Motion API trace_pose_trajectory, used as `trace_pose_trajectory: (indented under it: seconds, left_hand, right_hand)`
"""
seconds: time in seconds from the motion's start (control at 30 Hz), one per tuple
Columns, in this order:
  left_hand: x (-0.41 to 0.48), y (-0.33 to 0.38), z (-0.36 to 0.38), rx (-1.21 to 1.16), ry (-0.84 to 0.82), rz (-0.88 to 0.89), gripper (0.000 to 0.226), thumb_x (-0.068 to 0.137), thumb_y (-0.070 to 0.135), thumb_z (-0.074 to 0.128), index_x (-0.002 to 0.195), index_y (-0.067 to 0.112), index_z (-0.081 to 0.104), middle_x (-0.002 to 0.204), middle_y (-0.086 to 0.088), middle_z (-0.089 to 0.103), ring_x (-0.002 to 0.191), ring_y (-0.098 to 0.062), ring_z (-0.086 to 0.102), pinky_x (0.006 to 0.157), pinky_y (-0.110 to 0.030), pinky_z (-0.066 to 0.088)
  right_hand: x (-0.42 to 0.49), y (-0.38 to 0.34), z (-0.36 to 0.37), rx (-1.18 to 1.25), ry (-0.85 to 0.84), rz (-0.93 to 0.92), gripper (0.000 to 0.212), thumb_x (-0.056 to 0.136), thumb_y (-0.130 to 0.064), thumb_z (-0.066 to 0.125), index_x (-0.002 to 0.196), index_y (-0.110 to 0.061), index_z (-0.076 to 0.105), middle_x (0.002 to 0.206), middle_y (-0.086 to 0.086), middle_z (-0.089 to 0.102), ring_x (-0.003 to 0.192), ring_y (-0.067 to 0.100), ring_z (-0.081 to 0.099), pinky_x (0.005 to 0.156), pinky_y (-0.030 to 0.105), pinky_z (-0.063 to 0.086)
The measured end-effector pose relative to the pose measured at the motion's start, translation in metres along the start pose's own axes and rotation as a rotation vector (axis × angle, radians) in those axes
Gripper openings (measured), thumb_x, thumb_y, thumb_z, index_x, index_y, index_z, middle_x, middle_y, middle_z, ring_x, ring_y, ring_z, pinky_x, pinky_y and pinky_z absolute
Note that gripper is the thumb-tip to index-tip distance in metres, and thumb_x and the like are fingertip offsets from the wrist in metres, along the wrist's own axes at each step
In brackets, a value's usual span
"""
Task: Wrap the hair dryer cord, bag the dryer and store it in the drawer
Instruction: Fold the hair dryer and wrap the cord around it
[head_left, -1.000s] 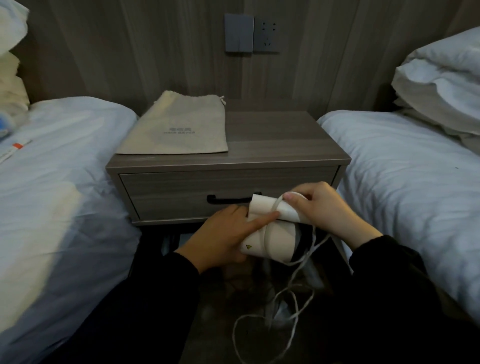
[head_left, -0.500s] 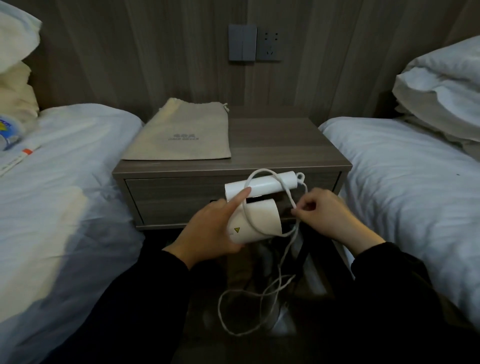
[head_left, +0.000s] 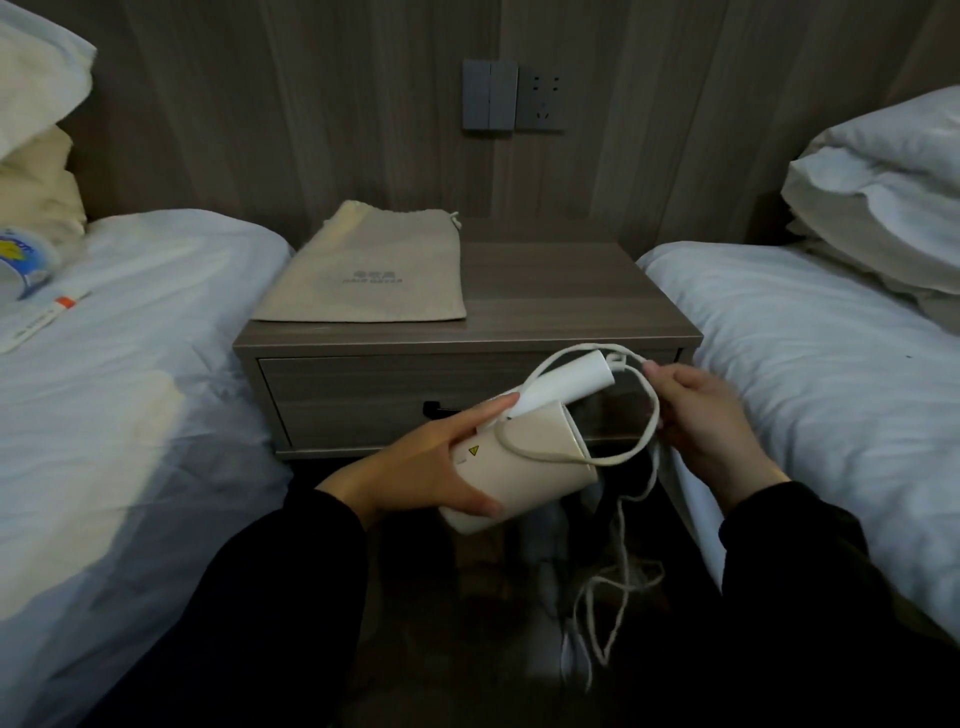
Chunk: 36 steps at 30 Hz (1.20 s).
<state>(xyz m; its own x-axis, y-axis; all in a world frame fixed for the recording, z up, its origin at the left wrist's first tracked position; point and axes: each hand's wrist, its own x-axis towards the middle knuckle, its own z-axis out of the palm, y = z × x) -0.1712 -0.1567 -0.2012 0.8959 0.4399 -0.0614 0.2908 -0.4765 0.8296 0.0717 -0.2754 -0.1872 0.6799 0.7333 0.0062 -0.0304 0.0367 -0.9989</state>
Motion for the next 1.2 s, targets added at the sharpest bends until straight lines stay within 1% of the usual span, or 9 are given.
trace_pose_trajectory:
  seconds: [0.13, 0.27, 0.37, 0.53, 0.63, 0.73, 0.8, 0.93, 1.2]
  left_hand:
    - [-0.002, 0.003, 0.004, -0.141, -0.063, 0.030, 0.099, 0.054, 0.032, 0.080, 0.129, 0.059, 0.023, 0.139, 0.022, 0.039, 0.124, 0.006, 0.042, 0.098, -0.012, 0.038]
    - [0.001, 0.010, 0.006, -0.321, 0.105, 0.082, 0.093, 0.051, 0.028, 0.079, 0.128, 0.050, 0.031, 0.131, 0.030, 0.041, 0.111, 0.019, 0.048, 0.087, -0.007, 0.041]
    - [0.003, 0.011, 0.002, -0.408, 0.235, 0.064, 0.099, 0.050, 0.027, 0.079, 0.135, 0.044, 0.032, 0.119, 0.031, 0.050, 0.098, 0.018, 0.056, 0.078, -0.007, 0.045]
    - [0.003, 0.009, 0.000, -0.338, 0.297, 0.026, 0.108, 0.054, 0.026, 0.082, 0.145, 0.040, 0.026, 0.132, 0.019, 0.050, 0.110, 0.003, 0.057, 0.090, -0.021, 0.048]
    - [0.002, 0.016, -0.002, -0.255, 0.389, -0.028, 0.108, 0.058, 0.028, 0.083, 0.143, 0.050, 0.021, 0.145, 0.010, 0.040, 0.118, -0.009, 0.050, 0.096, -0.025, 0.043]
    - [-0.001, 0.024, -0.004, -0.158, 0.516, -0.070, 0.103, 0.067, 0.022, 0.081, 0.142, 0.053, 0.017, 0.138, 0.013, 0.038, 0.112, -0.005, 0.045, 0.084, -0.012, 0.036]
    - [-0.003, 0.026, -0.004, -0.105, 0.561, -0.070, 0.101, 0.069, 0.024, 0.079, 0.141, 0.054, 0.016, 0.126, 0.017, 0.038, 0.107, -0.002, 0.044, 0.081, -0.010, 0.035]
    - [-0.006, 0.028, -0.001, 0.104, 0.576, -0.047, 0.103, 0.067, 0.038, 0.076, 0.140, 0.057, 0.007, 0.121, 0.010, 0.049, 0.109, -0.012, 0.052, 0.095, -0.029, 0.044]
    - [-0.006, 0.027, 0.008, 0.598, 0.589, 0.028, 0.102, 0.070, 0.052, 0.066, 0.145, 0.047, -0.003, 0.115, -0.003, 0.054, 0.100, -0.020, 0.055, 0.079, -0.030, 0.040]
  right_hand:
    - [0.000, 0.015, -0.001, 0.021, 0.053, 0.057, 0.030, 0.089, -0.018, 0.059, 0.060, -0.011, 0.056, 0.037, -0.003, 0.047, 0.031, 0.006, 0.039, 0.036, 0.015, 0.032]
    - [-0.008, 0.024, 0.012, -0.293, -0.139, 0.127, 0.028, 0.091, -0.018, 0.057, 0.065, -0.014, 0.066, 0.042, 0.001, 0.044, 0.026, 0.004, 0.029, 0.031, 0.012, 0.021]
    - [-0.018, 0.017, 0.026, -0.491, -0.335, 0.109, 0.028, 0.093, -0.021, 0.054, 0.069, -0.018, 0.069, 0.041, -0.002, 0.047, 0.027, 0.004, 0.031, 0.032, 0.014, 0.024]
    - [-0.030, -0.012, 0.036, -0.698, -0.417, 0.014, 0.038, 0.094, -0.020, 0.050, 0.059, -0.020, 0.065, 0.035, -0.007, 0.048, 0.029, 0.003, 0.035, 0.035, 0.014, 0.029]
    - [-0.037, -0.023, 0.038, -0.783, -0.465, -0.011, 0.028, 0.094, -0.015, 0.047, 0.075, -0.010, 0.067, 0.045, -0.003, 0.055, 0.032, 0.003, 0.040, 0.038, 0.014, 0.033]
    - [-0.040, -0.033, 0.043, -0.886, -0.449, -0.042, 0.022, 0.093, -0.019, 0.047, 0.086, -0.011, 0.067, 0.046, -0.005, 0.058, 0.035, 0.002, 0.046, 0.043, 0.012, 0.037]
    - [-0.043, -0.038, 0.047, -0.950, -0.450, -0.056, 0.024, 0.093, -0.024, 0.049, 0.084, -0.012, 0.066, 0.045, -0.005, 0.058, 0.036, 0.000, 0.048, 0.045, 0.013, 0.038]
    - [-0.052, -0.039, 0.055, -1.138, -0.408, -0.183, 0.026, 0.090, -0.027, 0.053, 0.076, -0.008, 0.064, 0.062, 0.001, 0.059, 0.060, 0.012, 0.057, 0.058, 0.027, 0.042]
    - [-0.066, -0.047, 0.060, -1.426, -0.537, -0.192, 0.030, 0.087, -0.018, 0.049, 0.058, -0.024, 0.043, 0.067, -0.004, 0.048, 0.065, 0.015, 0.051, 0.052, 0.022, 0.032]
